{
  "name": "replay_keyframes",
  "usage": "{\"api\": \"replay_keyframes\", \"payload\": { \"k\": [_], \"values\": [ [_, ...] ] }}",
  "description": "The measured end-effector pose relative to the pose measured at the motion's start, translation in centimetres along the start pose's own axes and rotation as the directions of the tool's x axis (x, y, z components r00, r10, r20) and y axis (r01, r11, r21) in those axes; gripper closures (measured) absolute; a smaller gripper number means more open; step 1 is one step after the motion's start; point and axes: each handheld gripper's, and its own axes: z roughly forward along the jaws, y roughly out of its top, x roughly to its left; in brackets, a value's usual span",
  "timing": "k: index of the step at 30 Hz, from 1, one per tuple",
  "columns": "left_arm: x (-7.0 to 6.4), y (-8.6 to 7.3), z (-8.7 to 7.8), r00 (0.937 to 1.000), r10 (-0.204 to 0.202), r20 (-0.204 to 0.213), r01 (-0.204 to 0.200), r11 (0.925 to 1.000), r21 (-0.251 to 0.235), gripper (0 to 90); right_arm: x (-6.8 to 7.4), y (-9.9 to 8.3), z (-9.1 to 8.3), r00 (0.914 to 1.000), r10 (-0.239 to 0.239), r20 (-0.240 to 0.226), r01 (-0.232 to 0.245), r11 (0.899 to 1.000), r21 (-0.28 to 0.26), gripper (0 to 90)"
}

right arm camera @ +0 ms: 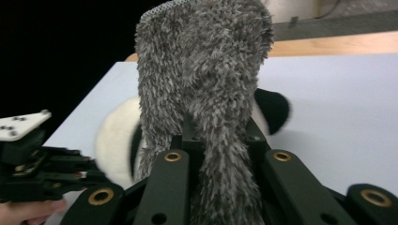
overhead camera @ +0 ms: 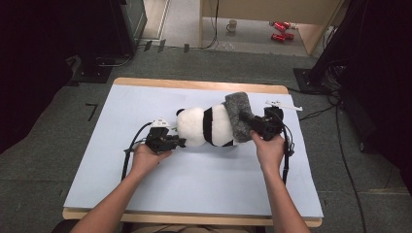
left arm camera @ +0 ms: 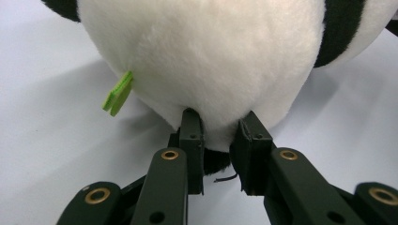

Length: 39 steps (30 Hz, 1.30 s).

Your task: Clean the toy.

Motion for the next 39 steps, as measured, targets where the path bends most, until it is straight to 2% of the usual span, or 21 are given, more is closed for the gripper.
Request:
{"api": "replay_keyframes", "payload": {
  "k": [6, 11, 13, 17, 20, 24, 27, 30, 33, 39],
  "values": [
    [-0.2, -0.1, 0.0, 0.9999, -0.011, -0.006, 0.011, 0.9999, -0.013, 75.4, 3.8, -0.5, 1.9, 0.9947, -0.072, -0.074, 0.075, 0.997, 0.034, 78.3],
    [-0.8, -0.3, -0.1, 0.9996, -0.008, -0.028, 0.007, 0.9991, -0.043, 75.4, 6.7, -1.8, 4.4, 0.9834, -0.108, -0.146, 0.121, 0.989, 0.081, 78.5],
    [-1.0, -0.4, -0.2, 0.9992, -0.002, -0.039, 0.0, 0.999, -0.045, 75.7, 7.8, -2.2, 5.3, 0.9786, -0.131, -0.159, 0.148, 0.984, 0.1, 78.5],
    [-1.4, -0.5, -0.4, 0.9988, -0.02, -0.044, 0.018, 0.9995, -0.026, 79.9, 8.9, -3.1, 6.8, 0.9718, -0.146, -0.185, 0.169, 0.979, 0.112, 78.3],
    [-1.5, -0.6, -0.8, 0.9988, -0.027, -0.041, 0.026, 0.9993, -0.028, 81.5, 9.3, -3.8, 7.9, 0.9701, -0.142, -0.197, 0.172, 0.975, 0.143, 78.3],
    [-1.1, -0.7, -1.3, 0.9984, -0.03, -0.047, 0.029, 0.9993, -0.024, 82.0, 9.2, -4.5, 9.0, 0.9709, -0.163, -0.175, 0.194, 0.965, 0.175, 78.0],
    [-0.8, -0.7, -1.2, 0.9983, -0.041, -0.042, 0.04, 0.999, -0.023, 82.4, 8.3, -4.2, 9.0, 0.975, -0.146, -0.167, 0.176, 0.968, 0.179, 78.1],
    [-0.4, -0.8, -1.1, 0.9986, -0.037, -0.038, 0.037, 0.9992, -0.015, 82.4, 7.1, -3.4, 7.9, 0.9796, -0.17, -0.107, 0.185, 0.97, 0.159, 78.5],
    [-0.4, -0.5, -1.2, 0.9989, -0.031, -0.035, 0.031, 0.9994, -0.018, 82.3, 5.7, -2.4, 6.6, 0.9858, -0.149, -0.077, 0.157, 0.98, 0.12, 78.7],
    [0.2, -0.1, -1.4, 0.999, -0.033, -0.031, 0.032, 0.9994, -0.011, 82.3, 3.9, -1.4, 4.8, 0.9906, -0.132, -0.036, 0.134, 0.988, 0.076, 78.4]
  ]
}}
